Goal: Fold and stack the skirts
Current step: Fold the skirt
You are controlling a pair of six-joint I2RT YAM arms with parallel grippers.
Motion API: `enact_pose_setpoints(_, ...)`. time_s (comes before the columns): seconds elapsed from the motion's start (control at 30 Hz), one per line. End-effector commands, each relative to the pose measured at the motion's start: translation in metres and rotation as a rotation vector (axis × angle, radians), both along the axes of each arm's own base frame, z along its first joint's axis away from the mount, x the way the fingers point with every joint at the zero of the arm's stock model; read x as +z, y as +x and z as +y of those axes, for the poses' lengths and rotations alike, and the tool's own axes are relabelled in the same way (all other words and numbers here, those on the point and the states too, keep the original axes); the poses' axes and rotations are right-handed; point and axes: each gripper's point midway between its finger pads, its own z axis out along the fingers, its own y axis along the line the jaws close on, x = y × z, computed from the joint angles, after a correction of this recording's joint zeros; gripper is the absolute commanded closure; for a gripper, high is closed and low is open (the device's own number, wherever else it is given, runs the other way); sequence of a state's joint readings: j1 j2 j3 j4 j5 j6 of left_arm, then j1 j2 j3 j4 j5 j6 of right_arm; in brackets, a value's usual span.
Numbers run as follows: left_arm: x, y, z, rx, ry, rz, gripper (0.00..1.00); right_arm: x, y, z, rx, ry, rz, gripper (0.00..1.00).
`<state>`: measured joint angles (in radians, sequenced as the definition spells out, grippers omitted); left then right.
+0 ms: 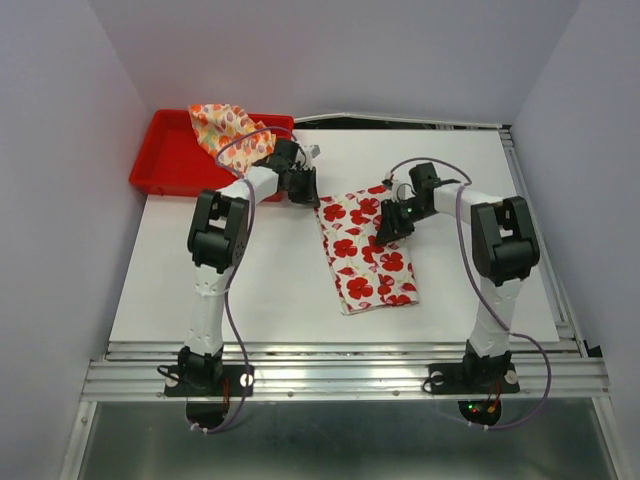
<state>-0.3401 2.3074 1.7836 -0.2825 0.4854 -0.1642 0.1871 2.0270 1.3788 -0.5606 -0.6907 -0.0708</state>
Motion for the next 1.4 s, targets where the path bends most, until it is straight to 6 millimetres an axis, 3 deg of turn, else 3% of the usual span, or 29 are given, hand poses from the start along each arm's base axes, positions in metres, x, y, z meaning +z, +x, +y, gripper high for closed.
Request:
enact_pose_setpoints(0.0,0.011,0.001,0.008,-0.080,0.061,-0.073,0.87,-0.014,-0.017,0.022,0.031,0.119,0.081,0.68)
enact_pose_setpoints(0.1,0.066,-0.007,-0.005,-0.154,-0.068,-0.183,0.85,-0.035,-0.024,0.024,-0.032,0.128,0.171,0.70)
enact_pose_setpoints(0.13,0.069,-0.014,-0.005,-0.167,-0.093,-0.216,0.84,-0.041,-0.027,0.023,-0.046,0.123,0.192,0.71)
enact_pose_setpoints(0.17,0.093,-0.030,-0.006,-0.184,-0.134,-0.250,0.81,-0.046,-0.026,0.023,-0.066,0.114,0.198,0.71)
enact_pose_setpoints(0.23,0.141,-0.043,-0.009,-0.209,-0.202,-0.354,0.78,-0.049,-0.026,0.022,-0.086,0.108,0.209,0.72)
enact_pose_setpoints(0.33,0.162,-0.080,-0.014,-0.240,-0.314,-0.331,0.75,-0.053,-0.028,0.021,-0.121,0.100,0.233,0.72)
enact_pose_setpoints(0.4,0.161,-0.097,-0.017,-0.246,-0.367,-0.300,0.73,-0.055,-0.026,0.021,-0.125,0.095,0.229,0.72)
enact_pose_setpoints(0.5,0.135,-0.126,-0.028,-0.252,-0.448,-0.196,0.74,-0.055,-0.025,0.019,-0.138,0.084,0.227,0.72)
enact_pose_setpoints(0.7,0.083,-0.152,-0.035,-0.183,-0.548,-0.032,0.93,-0.052,-0.031,0.015,-0.161,0.065,0.222,0.71)
enact_pose_setpoints(0.83,0.061,-0.151,-0.033,-0.120,-0.559,-0.004,1.00,-0.054,-0.036,0.011,-0.174,0.043,0.215,0.71)
enact_pose_setpoints(0.97,0.043,-0.145,-0.030,-0.054,-0.573,0.035,1.00,-0.055,-0.038,0.009,-0.175,0.036,0.211,0.71)
enact_pose_setpoints(1.23,0.062,-0.136,-0.033,-0.047,-0.649,-0.020,1.00,-0.060,-0.039,0.005,-0.166,0.006,0.196,0.71)
enact_pose_setpoints(1.37,0.054,-0.127,-0.030,0.004,-0.636,-0.030,1.00,-0.059,-0.038,0.004,-0.161,-0.001,0.189,0.71)
